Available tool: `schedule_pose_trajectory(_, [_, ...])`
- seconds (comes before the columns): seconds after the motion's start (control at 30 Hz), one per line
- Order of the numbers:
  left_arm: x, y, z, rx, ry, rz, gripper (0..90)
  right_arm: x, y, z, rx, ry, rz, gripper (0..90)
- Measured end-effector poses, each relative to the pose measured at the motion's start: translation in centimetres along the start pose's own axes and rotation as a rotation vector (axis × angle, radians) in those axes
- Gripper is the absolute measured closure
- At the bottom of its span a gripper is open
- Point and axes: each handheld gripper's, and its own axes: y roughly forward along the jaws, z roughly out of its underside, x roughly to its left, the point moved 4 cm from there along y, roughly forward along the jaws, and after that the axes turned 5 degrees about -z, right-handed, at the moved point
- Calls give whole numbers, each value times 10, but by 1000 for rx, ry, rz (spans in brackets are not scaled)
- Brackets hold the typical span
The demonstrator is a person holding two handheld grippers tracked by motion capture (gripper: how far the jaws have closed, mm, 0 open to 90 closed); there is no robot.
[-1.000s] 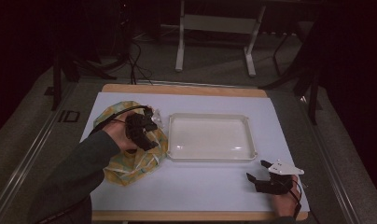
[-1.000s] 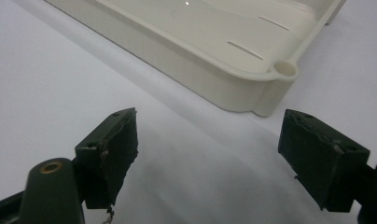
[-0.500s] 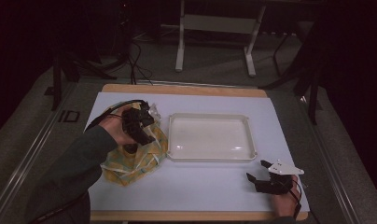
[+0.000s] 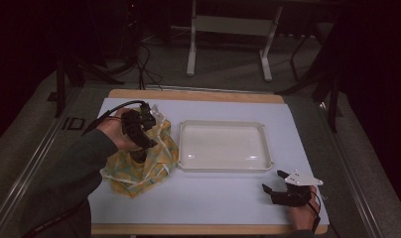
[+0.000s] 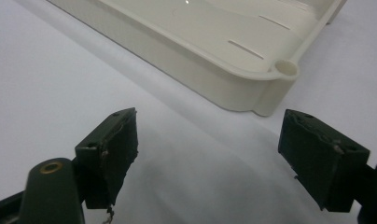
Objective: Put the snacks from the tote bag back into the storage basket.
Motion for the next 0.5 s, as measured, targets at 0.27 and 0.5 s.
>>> schedule_pose_trajectory(0.27, [10,-4,10,13,-33,-8,409,0,0,0,-2,0,0,195])
schedule_pose_trajectory(0.5, [15,-6,18,16,-68,-2,412,0,0,0,1,1,1,195])
